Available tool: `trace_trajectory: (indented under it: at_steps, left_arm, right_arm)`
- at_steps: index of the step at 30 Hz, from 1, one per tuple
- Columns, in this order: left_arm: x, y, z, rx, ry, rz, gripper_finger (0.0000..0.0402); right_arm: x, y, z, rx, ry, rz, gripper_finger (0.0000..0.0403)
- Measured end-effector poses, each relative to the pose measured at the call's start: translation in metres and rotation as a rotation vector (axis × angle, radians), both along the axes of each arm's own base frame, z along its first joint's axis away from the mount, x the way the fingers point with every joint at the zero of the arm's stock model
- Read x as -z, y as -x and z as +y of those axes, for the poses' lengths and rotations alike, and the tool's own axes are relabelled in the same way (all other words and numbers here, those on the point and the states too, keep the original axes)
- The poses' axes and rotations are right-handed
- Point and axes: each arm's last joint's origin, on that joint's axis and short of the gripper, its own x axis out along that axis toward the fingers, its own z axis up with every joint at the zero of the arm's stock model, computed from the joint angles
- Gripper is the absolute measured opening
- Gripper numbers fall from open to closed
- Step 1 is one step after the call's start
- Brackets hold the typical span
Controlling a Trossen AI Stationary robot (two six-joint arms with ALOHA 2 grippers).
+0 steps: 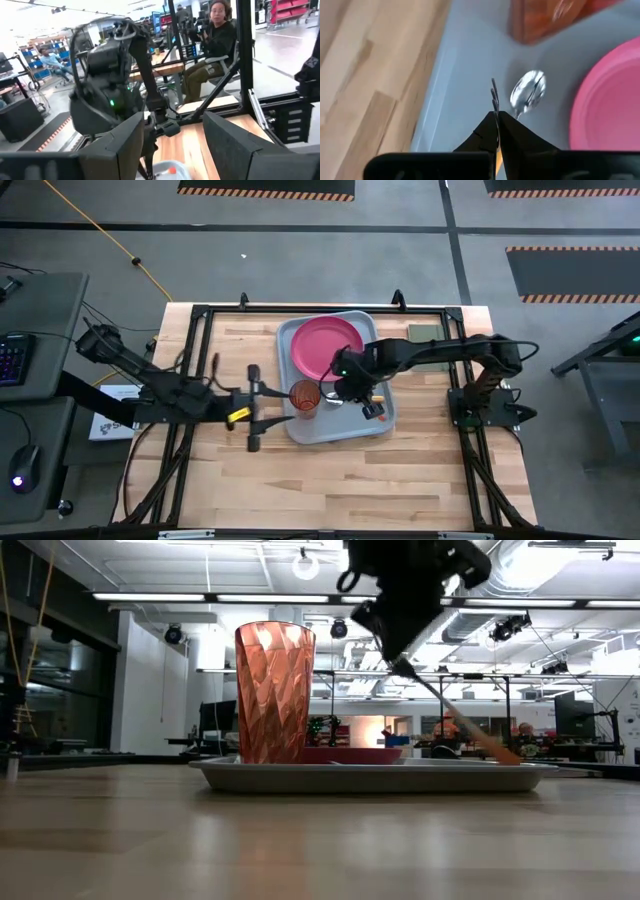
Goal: Pick and place plate/cup/fork/spoon on tray
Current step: Put the orange fork on the gray serving tray to the bottom of the yellow spoon
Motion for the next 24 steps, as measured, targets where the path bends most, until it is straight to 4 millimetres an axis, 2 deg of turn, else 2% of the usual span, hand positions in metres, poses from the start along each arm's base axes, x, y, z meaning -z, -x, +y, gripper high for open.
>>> trace_trajectory:
  at_steps: [3, 6, 11, 24]
  left_arm:
    - [-0.010, 0.018, -0.001, -0.006, 0.024, -0.022, 0.0195]
    - [-0.015, 0.027, 0.000, 0.004, 0.031, -0.031, 0.0195]
    - [-0.014, 0.026, -0.001, 0.006, 0.023, -0.020, 0.0195]
    - [-0.008, 0.025, -0.002, 0.005, 0.045, 0.023, 0.0195]
  right_arm:
    - [0.010, -0.001, -0.004, -0.001, 0.002, 0.058, 0.0000]
    - [0.013, -0.002, -0.005, -0.017, 0.005, 0.063, 0.0000]
    - [0.016, -0.005, -0.003, -0.103, -0.028, 0.044, 0.0000]
    - [0.021, -0.008, -0.001, -0.109, -0.027, 0.049, 0.0000]
